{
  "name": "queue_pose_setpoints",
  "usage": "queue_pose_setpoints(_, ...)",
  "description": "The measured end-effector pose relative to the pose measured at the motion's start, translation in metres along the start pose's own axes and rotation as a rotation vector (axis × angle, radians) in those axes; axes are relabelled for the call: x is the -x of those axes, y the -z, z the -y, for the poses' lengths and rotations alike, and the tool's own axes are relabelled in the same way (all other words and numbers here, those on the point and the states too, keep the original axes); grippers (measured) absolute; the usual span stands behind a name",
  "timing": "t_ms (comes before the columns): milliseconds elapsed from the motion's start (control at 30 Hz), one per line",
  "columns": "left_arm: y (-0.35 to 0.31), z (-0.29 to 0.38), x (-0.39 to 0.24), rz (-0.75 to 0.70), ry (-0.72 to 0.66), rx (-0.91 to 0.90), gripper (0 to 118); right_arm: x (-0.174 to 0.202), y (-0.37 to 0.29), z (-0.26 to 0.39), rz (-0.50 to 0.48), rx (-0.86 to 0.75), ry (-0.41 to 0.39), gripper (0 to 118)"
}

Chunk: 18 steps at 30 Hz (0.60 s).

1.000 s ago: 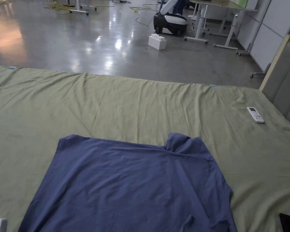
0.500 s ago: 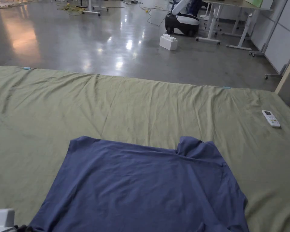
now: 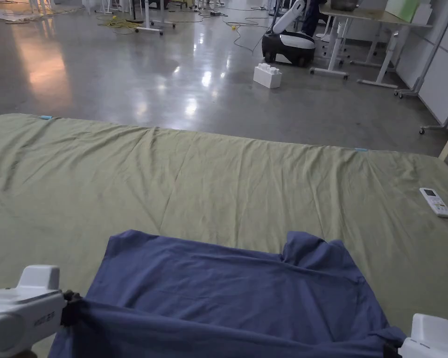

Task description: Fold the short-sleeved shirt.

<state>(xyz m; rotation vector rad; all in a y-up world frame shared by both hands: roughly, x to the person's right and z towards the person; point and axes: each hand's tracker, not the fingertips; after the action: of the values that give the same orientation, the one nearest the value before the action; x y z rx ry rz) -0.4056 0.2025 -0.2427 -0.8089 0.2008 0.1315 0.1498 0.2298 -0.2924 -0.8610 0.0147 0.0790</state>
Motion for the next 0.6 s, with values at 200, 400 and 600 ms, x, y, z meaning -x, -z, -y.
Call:
queue_pose_setpoints(200,0.048,-0.032,-0.012,-0.021,0.029,0.008,7,0.002,0.057,-0.025,0.009,0.051,0.002,8)
queue_pose_setpoints(400,0.088,-0.034,-0.018,-0.045,0.047,0.077,7,0.005,0.100,-0.028,0.011,0.106,-0.031,9)
queue_pose_setpoints(600,0.096,-0.032,-0.018,-0.058,0.041,0.100,12,0.002,0.113,-0.023,0.007,0.106,-0.061,41)
